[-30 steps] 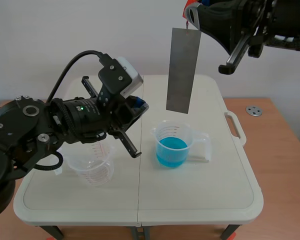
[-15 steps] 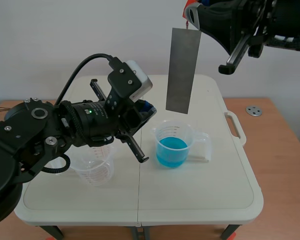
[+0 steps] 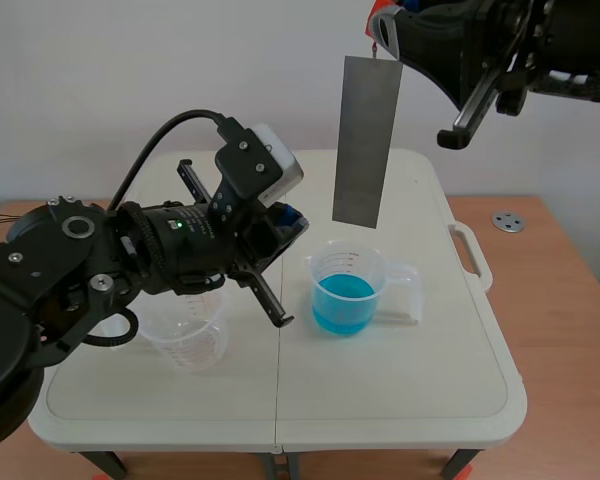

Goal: Hold the metal plate by the orange handle, dip it into the blue solution, take it out and point at it, then put the plate back in the beaker on the left.
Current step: 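Lower the plate into the blue solution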

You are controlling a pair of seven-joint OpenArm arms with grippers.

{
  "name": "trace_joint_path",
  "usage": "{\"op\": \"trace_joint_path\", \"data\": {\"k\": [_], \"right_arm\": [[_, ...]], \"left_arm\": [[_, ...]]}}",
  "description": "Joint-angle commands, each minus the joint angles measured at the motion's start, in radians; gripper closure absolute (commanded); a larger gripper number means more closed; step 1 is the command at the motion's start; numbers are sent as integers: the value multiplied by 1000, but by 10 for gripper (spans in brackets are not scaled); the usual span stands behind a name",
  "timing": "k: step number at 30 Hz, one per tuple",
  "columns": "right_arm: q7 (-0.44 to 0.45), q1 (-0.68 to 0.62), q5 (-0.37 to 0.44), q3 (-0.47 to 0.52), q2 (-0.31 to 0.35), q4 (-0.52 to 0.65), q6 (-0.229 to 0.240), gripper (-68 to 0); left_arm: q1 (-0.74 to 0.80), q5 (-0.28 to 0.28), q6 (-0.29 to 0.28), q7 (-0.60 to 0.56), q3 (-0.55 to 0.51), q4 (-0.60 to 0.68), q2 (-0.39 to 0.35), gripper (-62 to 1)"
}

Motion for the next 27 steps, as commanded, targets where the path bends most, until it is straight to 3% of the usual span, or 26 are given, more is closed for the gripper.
{"op": "trace_joint_path", "data": {"k": [1, 11, 19, 27], "right_arm": [[16, 17, 15, 10, 7, 21, 6, -13], [16, 6, 14, 10, 6, 21, 6, -13], [43, 6, 14, 10, 3, -16, 6, -13], [124, 6, -31, 9, -2, -79, 6, -13]], "left_arm": [[9, -7, 21, -15, -40, 29, -3, -29], [220, -8, 28, -79, -173, 172, -124, -29], [430, -59, 28, -140, -327, 297, -225, -29], [678, -81, 28, -223, -491, 394, -249, -29]]}}
